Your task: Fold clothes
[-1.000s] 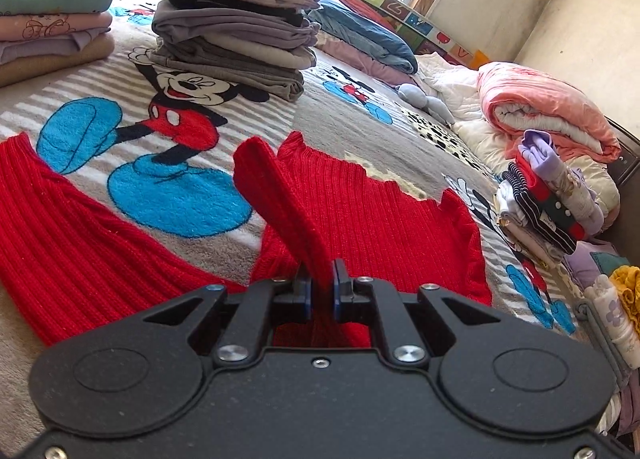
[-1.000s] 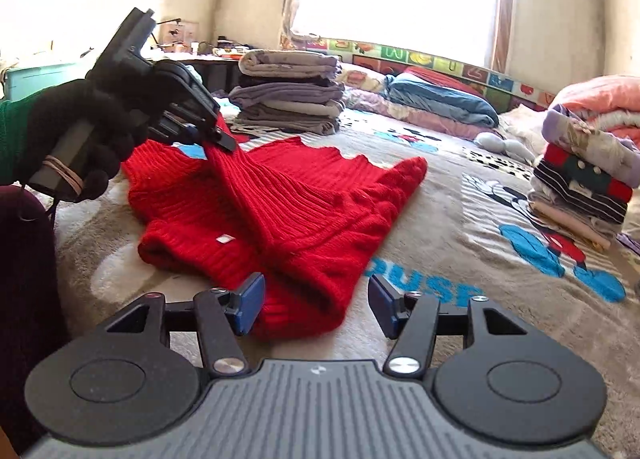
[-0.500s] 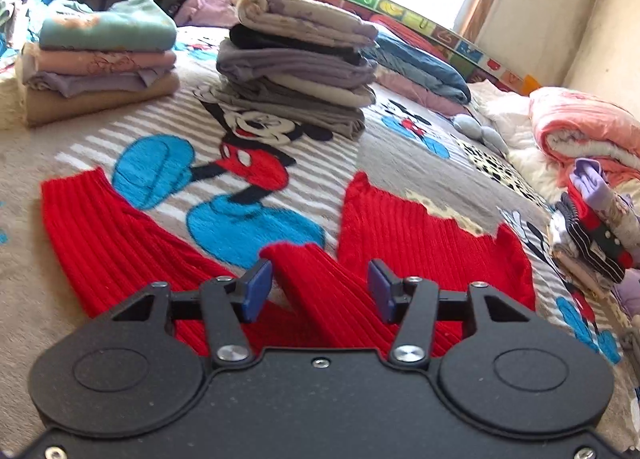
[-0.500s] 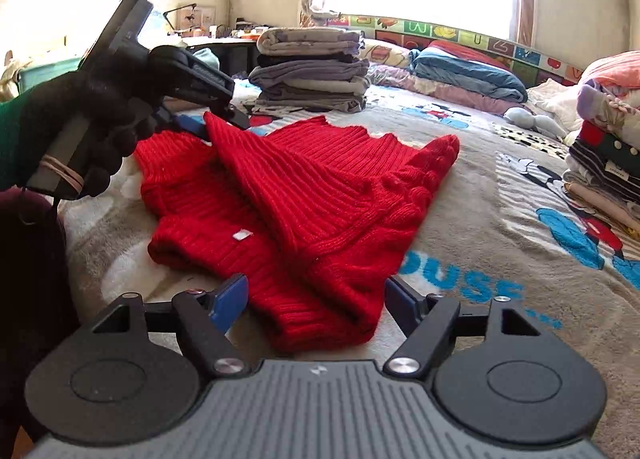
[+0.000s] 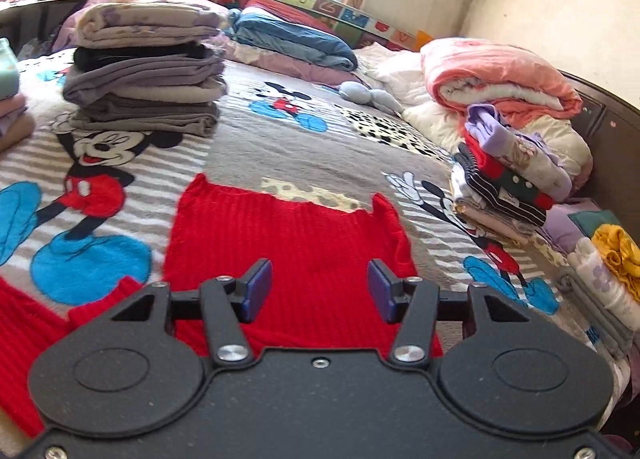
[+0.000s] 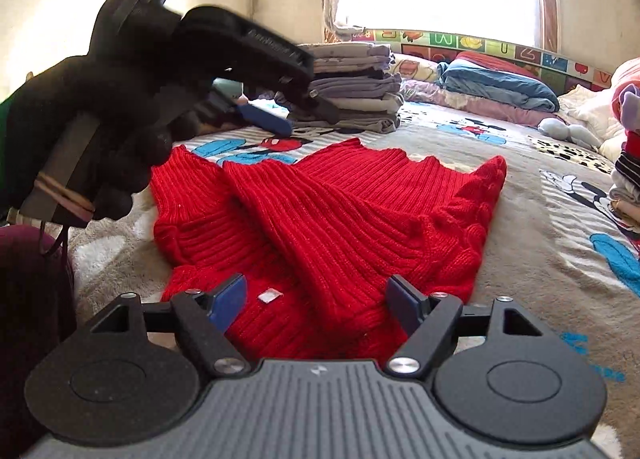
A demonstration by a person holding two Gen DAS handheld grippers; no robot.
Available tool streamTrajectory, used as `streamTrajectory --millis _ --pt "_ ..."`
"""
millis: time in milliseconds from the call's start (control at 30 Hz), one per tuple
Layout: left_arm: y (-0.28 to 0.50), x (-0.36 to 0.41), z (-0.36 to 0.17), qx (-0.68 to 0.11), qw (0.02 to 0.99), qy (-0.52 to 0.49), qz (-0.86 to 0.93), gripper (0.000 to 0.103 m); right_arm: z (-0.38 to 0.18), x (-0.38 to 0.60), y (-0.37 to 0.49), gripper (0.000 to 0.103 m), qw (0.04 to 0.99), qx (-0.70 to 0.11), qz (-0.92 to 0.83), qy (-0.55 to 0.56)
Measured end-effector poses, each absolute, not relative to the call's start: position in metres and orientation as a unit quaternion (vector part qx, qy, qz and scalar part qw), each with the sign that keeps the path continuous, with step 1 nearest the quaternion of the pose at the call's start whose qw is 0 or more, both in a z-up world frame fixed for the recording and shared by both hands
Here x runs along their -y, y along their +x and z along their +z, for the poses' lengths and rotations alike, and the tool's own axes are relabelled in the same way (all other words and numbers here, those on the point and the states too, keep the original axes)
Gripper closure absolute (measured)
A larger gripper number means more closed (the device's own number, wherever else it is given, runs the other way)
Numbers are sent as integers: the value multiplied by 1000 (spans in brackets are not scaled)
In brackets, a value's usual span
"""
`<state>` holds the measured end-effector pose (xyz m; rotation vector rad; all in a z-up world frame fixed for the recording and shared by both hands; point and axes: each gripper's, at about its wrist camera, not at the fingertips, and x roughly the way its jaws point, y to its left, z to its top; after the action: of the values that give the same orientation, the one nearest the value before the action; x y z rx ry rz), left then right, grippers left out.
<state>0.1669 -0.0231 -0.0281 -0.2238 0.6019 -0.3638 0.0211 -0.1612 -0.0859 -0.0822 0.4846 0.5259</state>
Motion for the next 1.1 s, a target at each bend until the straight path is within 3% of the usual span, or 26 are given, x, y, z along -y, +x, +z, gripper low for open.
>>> streamTrajectory --millis 367,400,467,500,533,667,1000,1100 --pt "261 122 -47 -358 906 -58 -220 53 -96 175 20 22 926 -250 281 27" --pt "267 126 -51 -365 904 -55 -216 56 -96 176 20 22 925 -251 282 32" --pt "280 134 -58 -376 901 -49 -210 76 -97 179 20 22 924 -251 286 41" --pt "285 135 -61 -379 900 -45 -209 80 -97 180 20 22 923 -252 287 45" --pt "289 136 -63 -380 900 -45 -208 96 -97 181 20 22 922 -252 289 49" --pt "294 106 -69 -372 896 -142 -195 96 -98 185 19 22 918 -255 297 65" --pt "307 84 -91 -402 877 -201 -169 96 -99 187 13 18 914 -255 305 78" --pt "315 84 -87 -401 873 -209 -181 80 -99 188 13 17 914 -255 305 79"
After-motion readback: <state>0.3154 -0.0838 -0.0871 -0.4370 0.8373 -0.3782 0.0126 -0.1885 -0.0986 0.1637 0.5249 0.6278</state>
